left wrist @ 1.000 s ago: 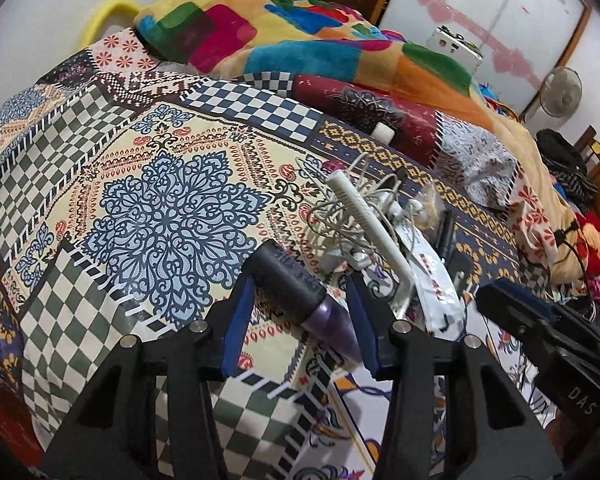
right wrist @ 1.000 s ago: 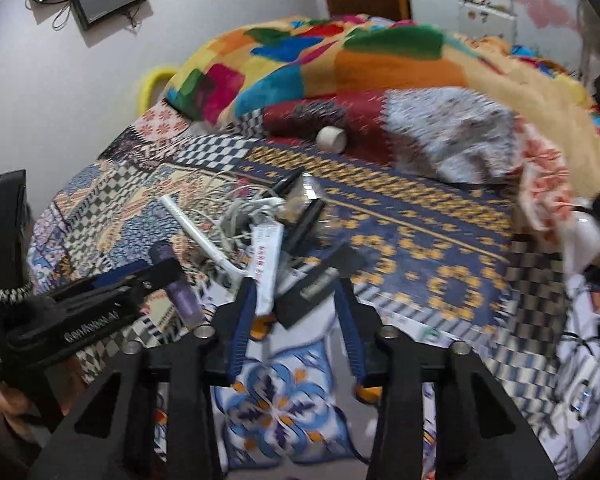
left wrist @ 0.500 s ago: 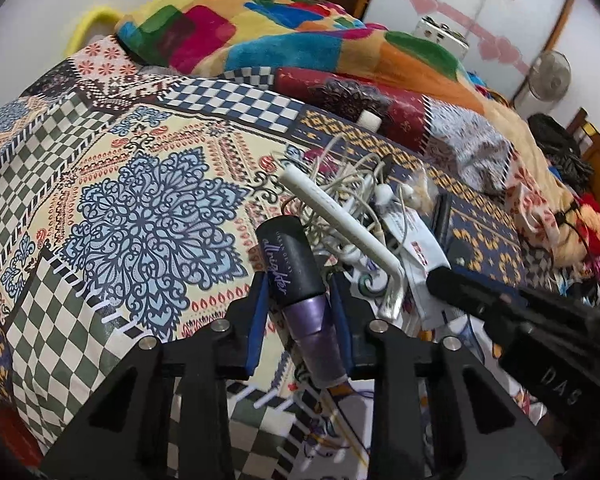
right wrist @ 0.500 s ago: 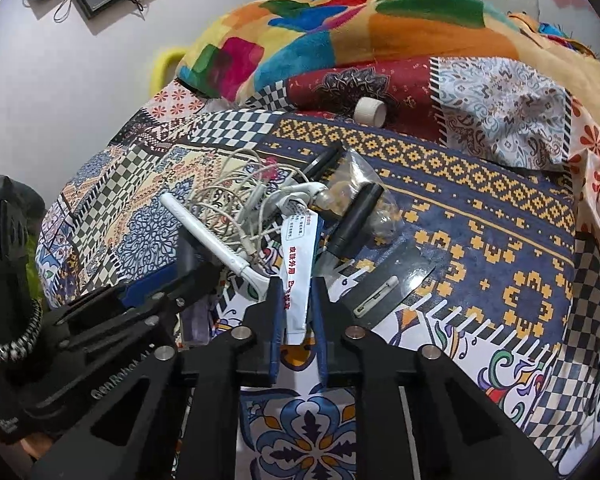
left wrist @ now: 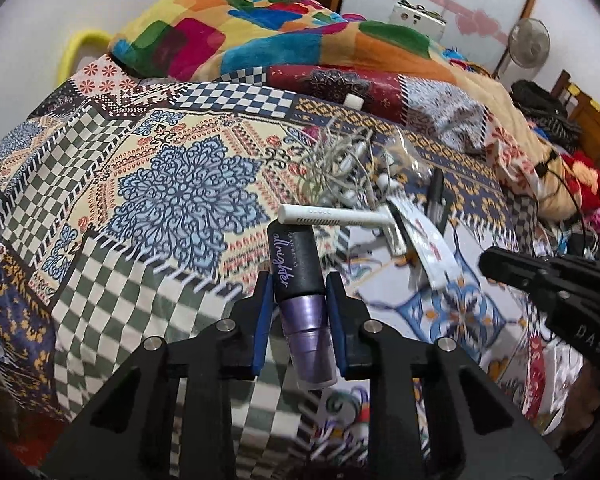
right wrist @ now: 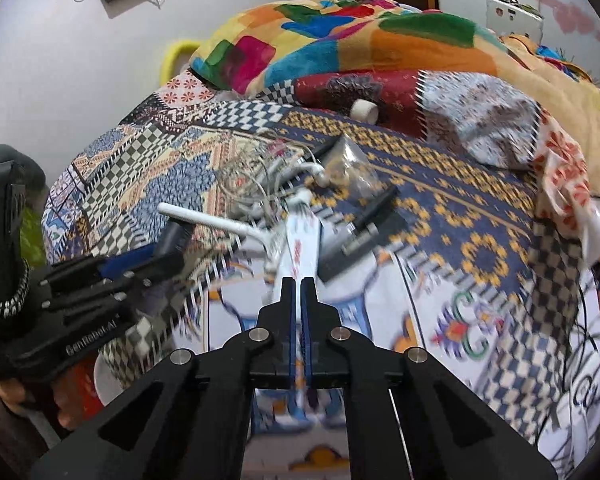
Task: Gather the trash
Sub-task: 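Close the right gripper on the white toothpaste tube while the left holds the purple tube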
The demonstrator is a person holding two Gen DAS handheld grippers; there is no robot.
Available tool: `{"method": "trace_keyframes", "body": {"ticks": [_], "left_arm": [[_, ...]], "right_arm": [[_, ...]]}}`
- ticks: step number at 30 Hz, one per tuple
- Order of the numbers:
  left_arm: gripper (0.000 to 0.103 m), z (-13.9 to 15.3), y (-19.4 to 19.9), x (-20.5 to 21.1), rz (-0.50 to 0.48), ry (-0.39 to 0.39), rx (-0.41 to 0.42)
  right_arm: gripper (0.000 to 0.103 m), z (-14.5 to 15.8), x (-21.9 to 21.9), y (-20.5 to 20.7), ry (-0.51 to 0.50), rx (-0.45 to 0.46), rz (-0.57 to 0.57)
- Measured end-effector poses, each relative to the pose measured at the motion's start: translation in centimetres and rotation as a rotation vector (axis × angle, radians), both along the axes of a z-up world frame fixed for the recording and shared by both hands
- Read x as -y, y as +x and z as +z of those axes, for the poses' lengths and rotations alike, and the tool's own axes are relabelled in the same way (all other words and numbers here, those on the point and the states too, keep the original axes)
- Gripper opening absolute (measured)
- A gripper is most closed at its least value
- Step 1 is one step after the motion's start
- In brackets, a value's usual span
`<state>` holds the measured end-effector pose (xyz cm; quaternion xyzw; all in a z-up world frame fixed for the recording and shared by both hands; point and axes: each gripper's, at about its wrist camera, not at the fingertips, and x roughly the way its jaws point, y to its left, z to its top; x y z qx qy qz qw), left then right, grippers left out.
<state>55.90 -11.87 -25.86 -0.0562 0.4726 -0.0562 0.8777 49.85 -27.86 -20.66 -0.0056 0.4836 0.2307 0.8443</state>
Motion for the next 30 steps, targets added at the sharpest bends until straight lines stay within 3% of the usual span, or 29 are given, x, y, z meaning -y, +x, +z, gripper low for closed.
{"method": "trace_keyframes", "body": {"ticks": [6,8,10,15,17,19,23,30], "left_arm": [[0.026,-0.2,-1.2,-0.2,-0.002,0.035,0.005],[0.026,-0.2,-1.4,-0.5,0.009,0.036,0.007],[0.026,-0.1,-1.5,-0.9,0.019,0.042,0.013],[0.026,0.0,-1.3,-2.0,0.047,0.088,0.037],[0.026,-0.3,-1.1,-2.7,0.06,0.084,0.032],[0.026,-0.5,-0.9,-3.1,0.068,0.083,0.031],[0.026,-0.7,-0.8,-3.6,0.073,0.069,0.036],[0.026,-0.4,-1.0,-3.3,0.07,0.048,0.042]], "right_arm": [[0.005,0.8,0.7,-1.2,-0.036,0.005,0.018],[0.019,1.1,0.3,-0.8,-0.029,0.009,0.023],[0.049,1.2,-0.5,-0.5,-0.04,0.029,0.024],[0.049,0.0,-3.4,1.0,-0.117,0.075,0.017],[0.042,-0.9,-4.4,1.4,-0.16,0.102,0.016],[0.026,-1.8,-5.2,1.9,-0.201,0.092,0.027],[0.026,-2.6,-5.6,2.1,-0.244,0.104,0.019],[0.025,-2.4,-5.1,2.3,-0.194,0.092,0.0]]}}
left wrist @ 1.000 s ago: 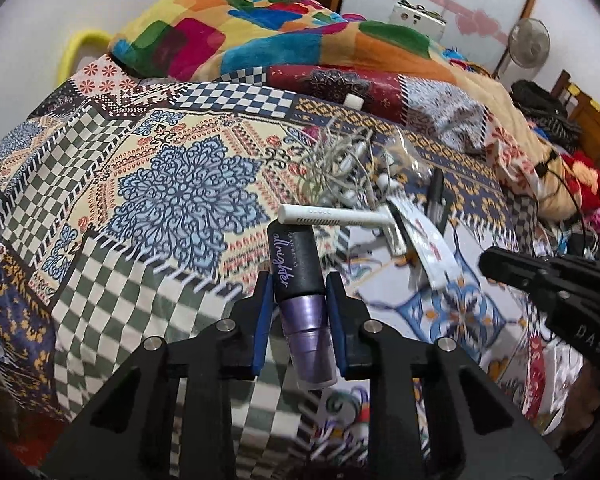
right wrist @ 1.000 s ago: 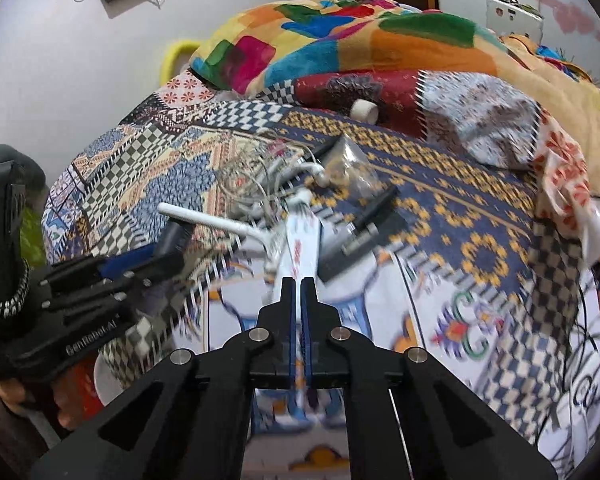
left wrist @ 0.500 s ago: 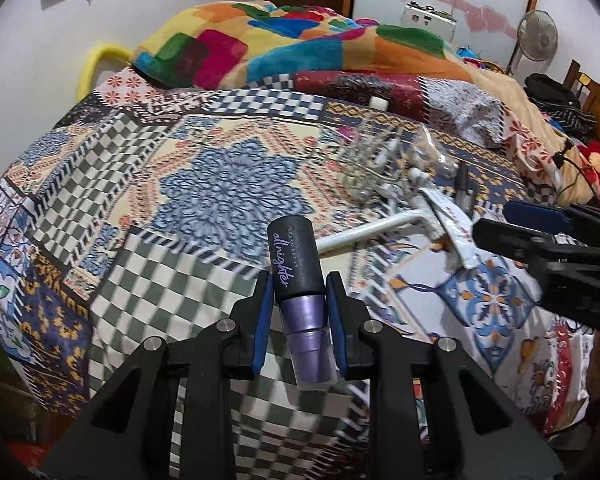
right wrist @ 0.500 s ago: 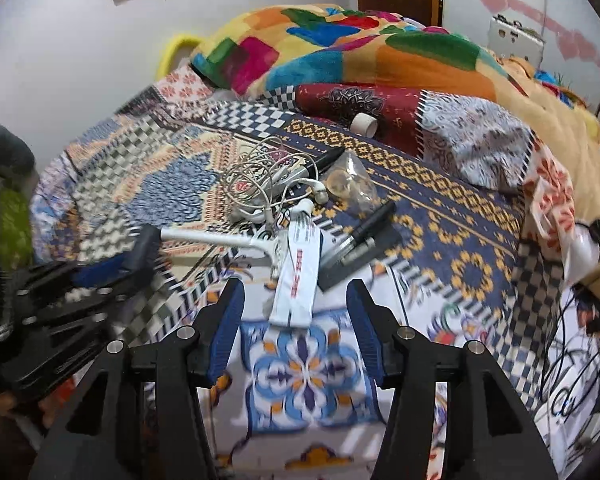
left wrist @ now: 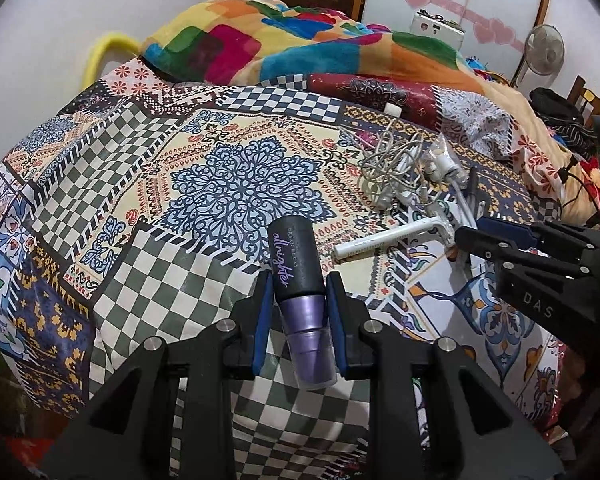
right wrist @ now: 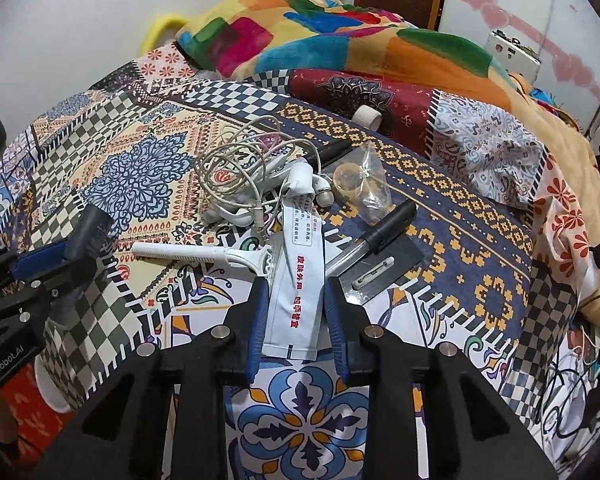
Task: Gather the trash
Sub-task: 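Close the right gripper on the white toothpaste tube while the left holds the purple tube, then carry both tubes over the white bin and open both grippers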
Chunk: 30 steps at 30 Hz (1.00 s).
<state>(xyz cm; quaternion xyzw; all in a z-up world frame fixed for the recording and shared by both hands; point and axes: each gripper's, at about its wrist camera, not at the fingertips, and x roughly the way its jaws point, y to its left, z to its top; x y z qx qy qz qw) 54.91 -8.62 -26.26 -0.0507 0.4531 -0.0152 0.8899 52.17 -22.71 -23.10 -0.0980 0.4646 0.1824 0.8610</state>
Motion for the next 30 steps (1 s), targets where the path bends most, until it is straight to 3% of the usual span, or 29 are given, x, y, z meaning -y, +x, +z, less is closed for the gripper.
{"method": "trace_keyframes", "body": {"ticks": [14,23,30], "left_arm": [[0.026,6.2,-3.3,0.0,-0.017,-0.027,0.075],[0.026,12.6,-8.7,-1.4,-0.008,-0.024,0.157],[0.026,16.3,-14.0,-3.7,0.022,-0.001,0.211]], "right_arm": [[0.025,5.0,3.1,-3.2,0.068,-0.001,-0.054],[0.025,11.9,3.2,-7.3,0.115,0.085,-0.057],[0.025,16.8,0.7,-11.9,0.164,0.157,-0.012]]}}
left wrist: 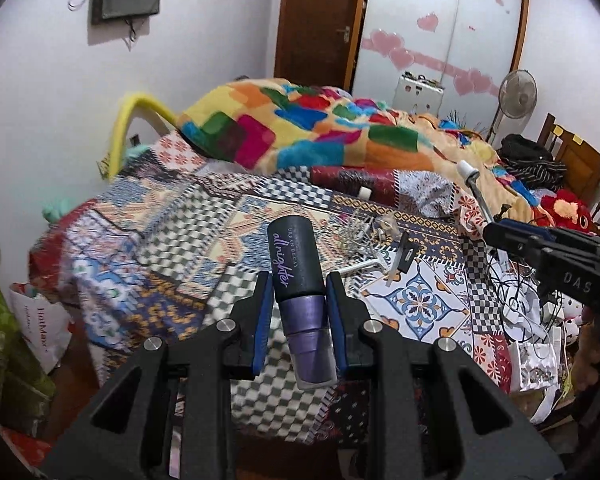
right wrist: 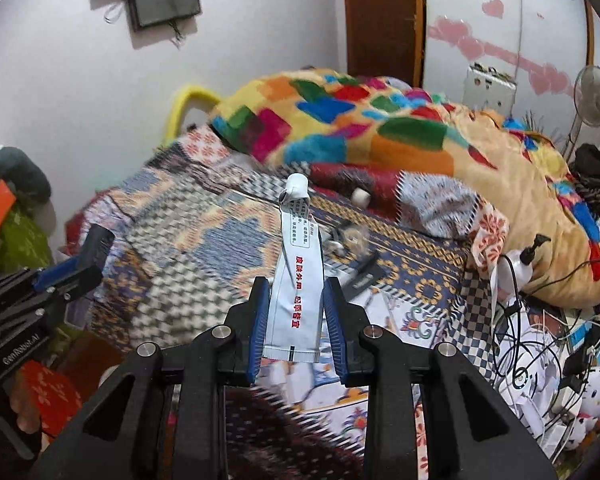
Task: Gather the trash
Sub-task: 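Carry both tubes over the white bin and open both grippers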
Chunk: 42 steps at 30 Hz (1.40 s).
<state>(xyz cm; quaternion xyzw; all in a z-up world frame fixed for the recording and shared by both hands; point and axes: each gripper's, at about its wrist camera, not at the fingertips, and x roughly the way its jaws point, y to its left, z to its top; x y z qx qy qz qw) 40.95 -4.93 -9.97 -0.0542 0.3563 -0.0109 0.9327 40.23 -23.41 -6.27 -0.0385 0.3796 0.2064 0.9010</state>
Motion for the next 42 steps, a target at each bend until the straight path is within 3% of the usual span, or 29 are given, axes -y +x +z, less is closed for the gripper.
{"method": "trace_keyframes", "body": {"ticks": [10,21,31,42], "left_arm": [[0.026,3.0,-8.4,-5.2,0.084,0.012,0.045],[0.026,2.9,-16.2,-12.3,0.194,0.004,0.034],[0.026,-0.1,-21.3,-18.6,0.292,-0.009,-0.043],[0.026,-7.2,-22.0,-23.7,0.338,-0.063,-0.21]], "right_arm": [[0.025,3.4,-5.5,-6.4,0.041,0.051,0.113],[0.025,3.5,-12.8,-12.4,0.037,0.057,0.256],[0.025,1.0,-19.4,-15.5,0.033,-0.001,0.368],[0.025,-4.8,-25.9,-16.6,-0.025,-0.148,0.472]]}}
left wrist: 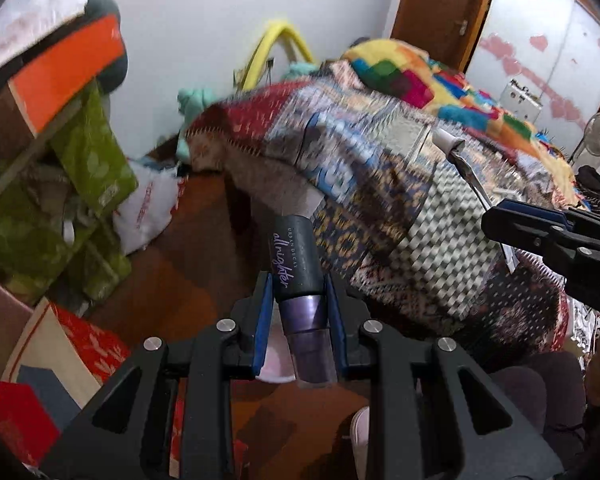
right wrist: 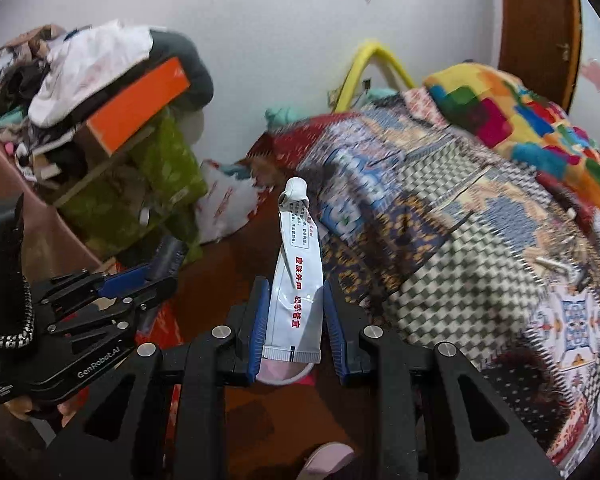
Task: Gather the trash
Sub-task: 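Carry both tubes over the white bin and open both grippers, then move both tools back toward the items on the bed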
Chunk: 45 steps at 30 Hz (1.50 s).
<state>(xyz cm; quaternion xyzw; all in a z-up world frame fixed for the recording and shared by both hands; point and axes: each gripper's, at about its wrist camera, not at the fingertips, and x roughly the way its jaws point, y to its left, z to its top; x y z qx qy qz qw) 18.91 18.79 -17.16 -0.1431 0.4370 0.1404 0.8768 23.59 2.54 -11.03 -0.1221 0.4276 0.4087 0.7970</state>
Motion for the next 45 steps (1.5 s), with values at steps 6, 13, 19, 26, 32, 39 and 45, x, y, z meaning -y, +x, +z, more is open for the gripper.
{"method": "trace_keyframes", "body": {"ticks": [6,13,19,26,32,39,45], "left_arm": [[0.026,-4.7,1.0,-1.4,-0.001,-0.049,-0.108],[0.026,-9.5,2.5,-2.7,0.007,-0.093,-0.212],[0.026,-12.9,3.8,-3.9,0.032,-0.136,-0.272],[0.033,-14.2,4.8,-4.0,0.021,-0.177,-0.295],[0.038,-13.8,4.8,-4.1,0.044,-0.162,-0.295],[0.041,-9.6,3.4,-3.0,0.055,-0.094,-0.207],[0.046,-4.5,1.6,-1.5,0.065,-0.041,-0.102]], "right_arm": [[0.025,-4.1,-2.7,0.7,-0.066,-0.088,0.051],[0.012,-8.6,-5.9,1.5,-0.138,-0.201,0.107],[0.012,-11.7,-8.4,2.3,-0.193,-0.223,0.134],[0.013,-11.7,-8.4,2.4,-0.201,-0.21,0.173],[0.023,-11.3,-7.3,2.9,-0.211,-0.189,0.148],[0.046,-8.8,-5.0,2.9,-0.16,-0.146,0.105],[0.046,-5.3,-2.6,2.2,-0.089,-0.103,0.084]]}}
